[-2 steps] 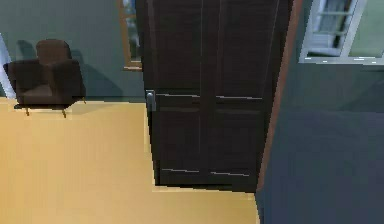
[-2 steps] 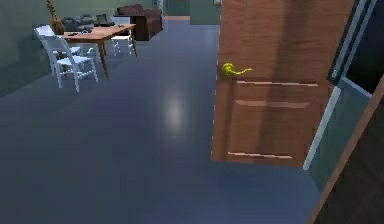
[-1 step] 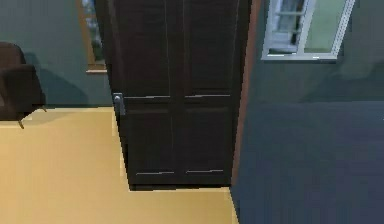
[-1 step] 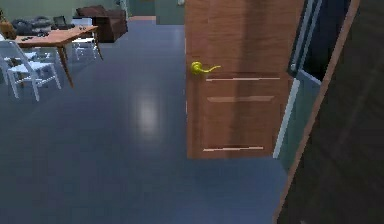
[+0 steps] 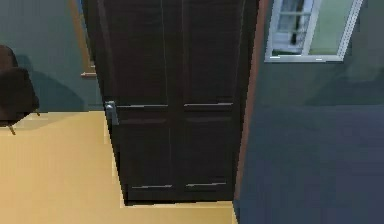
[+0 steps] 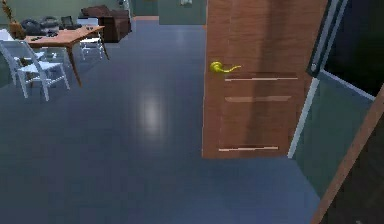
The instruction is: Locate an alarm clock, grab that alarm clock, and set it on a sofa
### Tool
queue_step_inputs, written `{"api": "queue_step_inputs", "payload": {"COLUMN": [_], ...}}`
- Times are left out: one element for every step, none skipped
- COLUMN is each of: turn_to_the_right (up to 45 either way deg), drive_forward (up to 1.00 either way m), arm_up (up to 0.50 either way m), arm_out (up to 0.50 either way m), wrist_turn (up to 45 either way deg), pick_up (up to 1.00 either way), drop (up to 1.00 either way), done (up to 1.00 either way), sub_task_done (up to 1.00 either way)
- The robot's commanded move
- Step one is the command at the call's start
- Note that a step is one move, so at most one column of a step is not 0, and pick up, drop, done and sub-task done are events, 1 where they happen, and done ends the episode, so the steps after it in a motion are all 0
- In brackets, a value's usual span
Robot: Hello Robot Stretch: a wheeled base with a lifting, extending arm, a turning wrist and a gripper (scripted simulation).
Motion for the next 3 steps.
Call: {"api": "queue_step_inputs", "payload": {"turn_to_the_right": [-45.0,-39.0,0.0], "drive_forward": [0.00,0.00,0.70], "arm_up": [0.00,0.00,0.00], "arm_out": [0.00,0.00,0.00], "wrist_turn": [0.0,0.0,0.0], "pick_up": [0.00,0.00,0.00], "drop": [0.00,0.00,0.00], "done": [0.00,0.00,0.00], "sub_task_done": [0.00,0.00,0.00]}}
